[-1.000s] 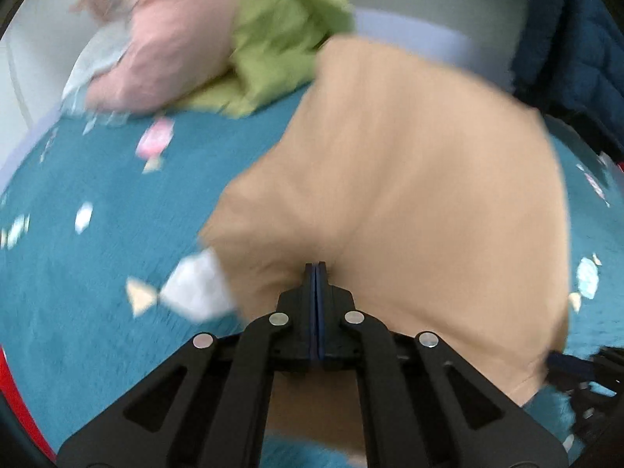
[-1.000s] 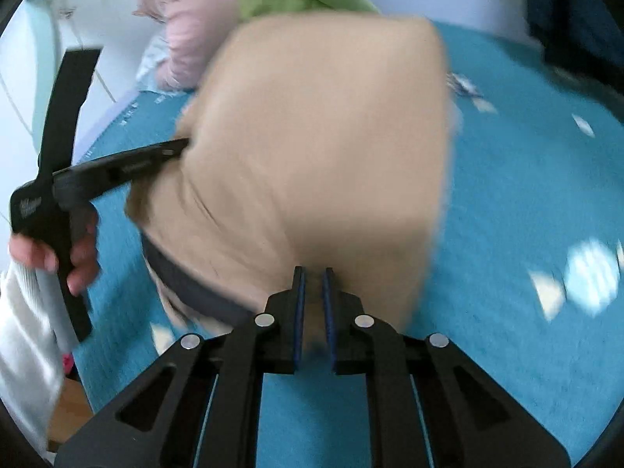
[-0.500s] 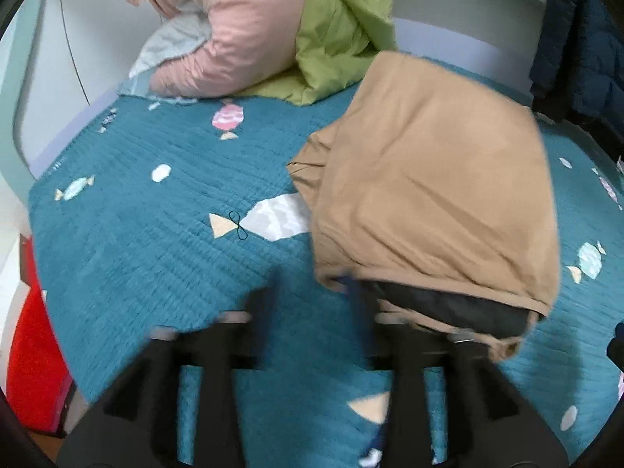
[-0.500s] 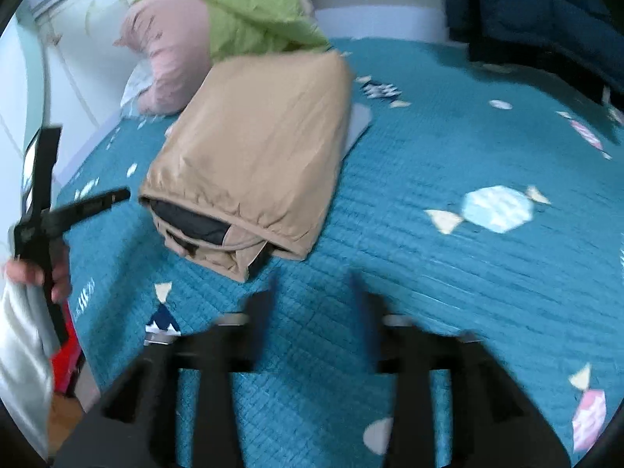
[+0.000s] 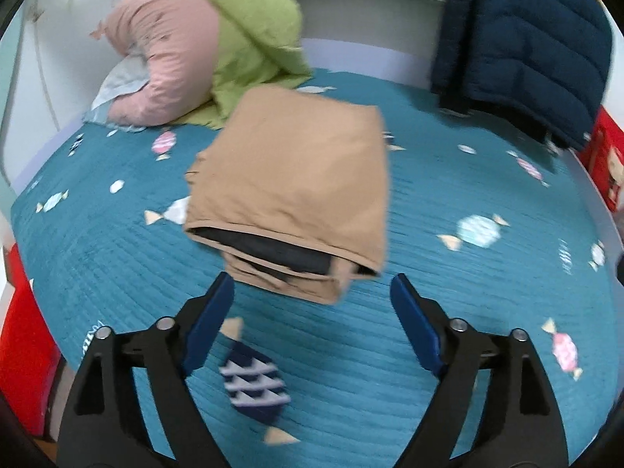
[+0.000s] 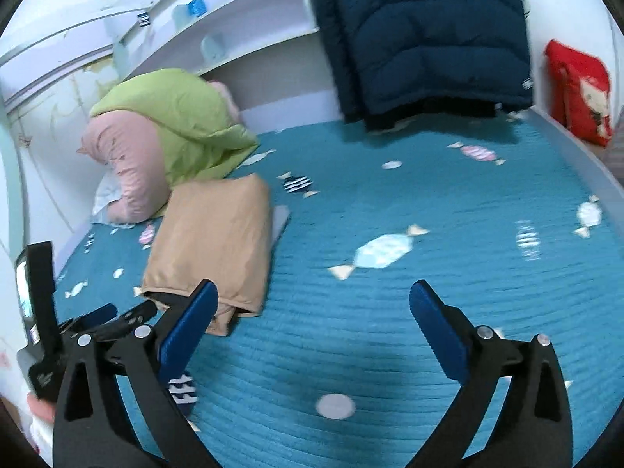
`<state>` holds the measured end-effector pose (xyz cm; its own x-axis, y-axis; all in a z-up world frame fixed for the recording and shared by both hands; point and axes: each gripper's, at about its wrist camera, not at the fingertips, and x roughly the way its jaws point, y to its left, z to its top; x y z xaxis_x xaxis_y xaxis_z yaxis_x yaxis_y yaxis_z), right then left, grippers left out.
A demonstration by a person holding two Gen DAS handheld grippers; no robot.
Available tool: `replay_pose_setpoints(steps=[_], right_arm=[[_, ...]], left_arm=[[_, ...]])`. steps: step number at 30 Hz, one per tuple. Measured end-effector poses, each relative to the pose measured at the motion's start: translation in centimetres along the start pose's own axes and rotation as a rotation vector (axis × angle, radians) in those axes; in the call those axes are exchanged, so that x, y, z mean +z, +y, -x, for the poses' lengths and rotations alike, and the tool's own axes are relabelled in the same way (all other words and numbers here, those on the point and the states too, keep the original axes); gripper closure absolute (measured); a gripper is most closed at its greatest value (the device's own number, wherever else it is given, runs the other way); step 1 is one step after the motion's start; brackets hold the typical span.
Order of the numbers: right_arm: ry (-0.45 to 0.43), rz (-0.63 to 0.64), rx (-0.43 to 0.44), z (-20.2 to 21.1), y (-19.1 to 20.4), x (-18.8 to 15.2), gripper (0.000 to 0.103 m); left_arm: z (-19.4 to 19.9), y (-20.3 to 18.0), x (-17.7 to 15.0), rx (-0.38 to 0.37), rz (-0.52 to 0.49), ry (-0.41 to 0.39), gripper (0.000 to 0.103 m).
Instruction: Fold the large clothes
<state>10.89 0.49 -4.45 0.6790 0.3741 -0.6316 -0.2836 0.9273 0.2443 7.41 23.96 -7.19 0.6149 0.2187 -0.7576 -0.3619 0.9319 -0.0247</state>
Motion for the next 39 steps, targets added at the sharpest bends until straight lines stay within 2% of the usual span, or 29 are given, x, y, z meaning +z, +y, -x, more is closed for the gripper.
replay_pose_setpoints(steps=[2, 4, 7, 9, 14, 22, 26, 31, 39], right_arm=[[0.004, 0.005, -0.028, 1.0, -0.9, 0.2, 0.008], [-0.010, 0.010, -0.085, 2.3, -1.7, 0.1, 0.008], [-0.052, 0.037, -0.164, 4.2, -2.4, -0.3, 0.008], [-0.052, 0.053, -0.209, 4.9, -2.6, -0.6, 0.008], [-0.044, 0.069, -0.327, 6.7, -3.3, -1.3, 0.008], [-0.094, 0.031, -0.355, 8.9, -3.8, -2.1, 0.008], [-0.103, -0.013, -0.356, 9.4, -4.0, -2.6, 0.008], [-0.126, -0.066, -0.354, 10.1, -4.6, -3.2, 0.008], [-0.180, -0.048, -0.387, 11.3, -4.5, -3.3, 0.008]], left_arm=[[1.5, -1.7, -0.4, -0.023, -0.011, -0.017, 0.018], [3.0, -3.2, -0.8, -0.010, -0.008, -0.034, 0.014], [5.4, -5.2, -1.2, -0.002, -0.026, -0.091, 0.013], [6.5, -6.0, -1.2, 0.001, -0.043, -0.101, 0.013], [8.6, -8.6, -1.8, -0.090, -0.091, -0.089, 0.012], [10.5, -12.4, -3.0, -0.153, -0.201, -0.102, 0.011], [11.2, -12.9, -3.3, -0.167, -0.206, -0.125, 0.011], [12.2, -13.6, -3.7, -0.131, -0.224, -0.162, 0.011], [13.3, -13.8, -4.0, -0.117, -0.241, -0.208, 0.009]])
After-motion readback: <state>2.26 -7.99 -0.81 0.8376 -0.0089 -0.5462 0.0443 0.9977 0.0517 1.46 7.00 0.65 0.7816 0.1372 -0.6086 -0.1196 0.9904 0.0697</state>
